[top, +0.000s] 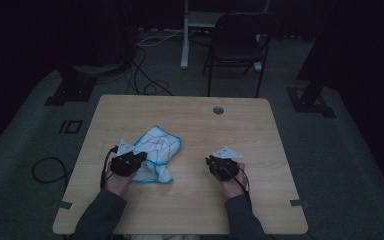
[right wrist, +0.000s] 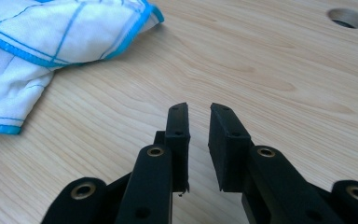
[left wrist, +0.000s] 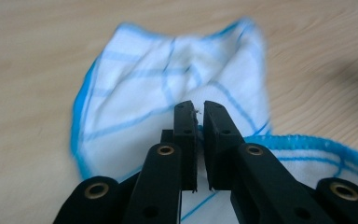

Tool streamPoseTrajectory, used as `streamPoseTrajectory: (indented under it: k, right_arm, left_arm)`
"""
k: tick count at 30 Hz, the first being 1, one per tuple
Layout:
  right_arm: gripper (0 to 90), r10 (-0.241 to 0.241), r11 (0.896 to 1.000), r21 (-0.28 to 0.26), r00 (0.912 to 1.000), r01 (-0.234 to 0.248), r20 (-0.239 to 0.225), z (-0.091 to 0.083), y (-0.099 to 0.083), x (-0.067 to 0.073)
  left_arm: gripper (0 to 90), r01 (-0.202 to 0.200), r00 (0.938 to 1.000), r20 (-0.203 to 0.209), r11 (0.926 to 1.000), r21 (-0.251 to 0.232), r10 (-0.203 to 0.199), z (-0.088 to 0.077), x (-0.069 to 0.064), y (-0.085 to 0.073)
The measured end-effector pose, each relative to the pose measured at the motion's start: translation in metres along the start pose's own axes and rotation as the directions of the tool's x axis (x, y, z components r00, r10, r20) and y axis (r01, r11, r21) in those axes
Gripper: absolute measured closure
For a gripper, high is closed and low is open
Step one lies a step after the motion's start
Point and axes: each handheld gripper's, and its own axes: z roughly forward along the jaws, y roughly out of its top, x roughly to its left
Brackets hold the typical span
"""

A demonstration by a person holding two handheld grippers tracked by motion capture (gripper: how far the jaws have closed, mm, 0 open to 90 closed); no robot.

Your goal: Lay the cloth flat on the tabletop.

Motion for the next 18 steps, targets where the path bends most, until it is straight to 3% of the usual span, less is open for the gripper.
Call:
streamPoseTrajectory:
  k: [6,11,18]
  right_arm:
    - [77.9,-0.032,0.999,0.002,0.9988,0.032,-0.038,0.012,0.010,0.016]
    - [76.8,-0.069,0.998,0.006,0.9949,0.070,-0.073,0.025,0.018,0.030]
    - [74.3,-0.140,0.990,-0.006,0.9796,0.140,-0.145,0.044,0.029,0.049]
  left_arm:
    - [85.0,0.017,0.9984,-0.055,0.9983,0.055,-0.014,0.007,0.011,-0.021]
    - [84.9,0.007,0.9979,-0.065,0.9979,0.064,-0.002,0.009,0.012,-0.024]
    - [84.8,0.005,0.9978,-0.066,0.9983,0.058,-0.001,0.010,0.011,-0.027]
